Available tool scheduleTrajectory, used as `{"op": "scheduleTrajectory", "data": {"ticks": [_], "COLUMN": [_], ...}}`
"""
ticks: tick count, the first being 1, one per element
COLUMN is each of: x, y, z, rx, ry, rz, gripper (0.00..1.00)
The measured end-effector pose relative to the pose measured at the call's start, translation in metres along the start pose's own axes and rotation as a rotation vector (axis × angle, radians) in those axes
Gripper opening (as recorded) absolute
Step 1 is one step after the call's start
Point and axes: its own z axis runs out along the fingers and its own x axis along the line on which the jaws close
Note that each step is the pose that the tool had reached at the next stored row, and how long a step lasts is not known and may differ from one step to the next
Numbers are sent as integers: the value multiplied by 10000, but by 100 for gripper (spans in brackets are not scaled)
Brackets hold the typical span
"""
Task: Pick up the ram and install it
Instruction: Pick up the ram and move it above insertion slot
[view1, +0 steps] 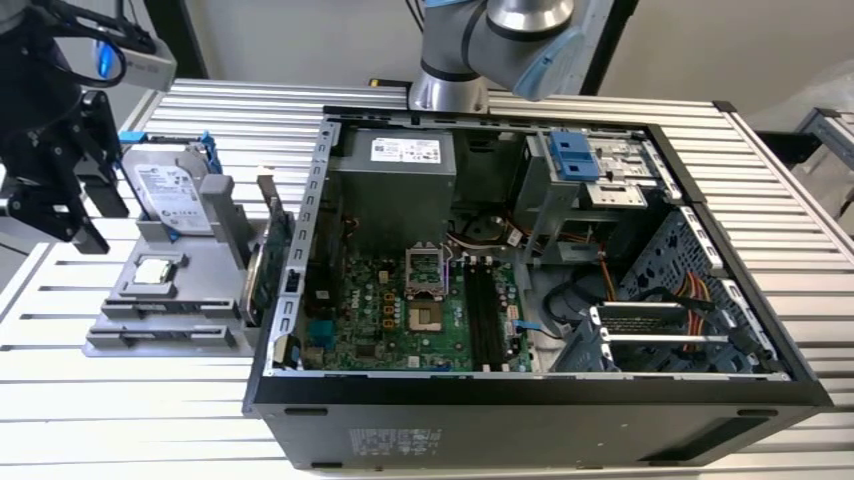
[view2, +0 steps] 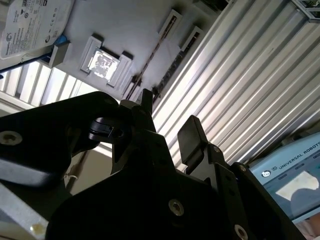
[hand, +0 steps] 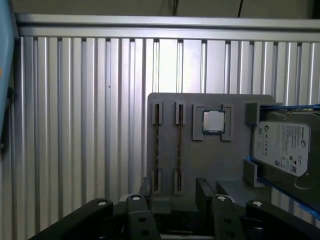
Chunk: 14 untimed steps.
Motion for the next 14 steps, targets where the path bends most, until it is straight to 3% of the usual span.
{"op": "scheduleTrajectory", "data": {"ticks": [14], "x": [0], "y": [-1], "z": [41], "rx": [0], "ry": [7], "rz": [0], "gripper": [100]}}
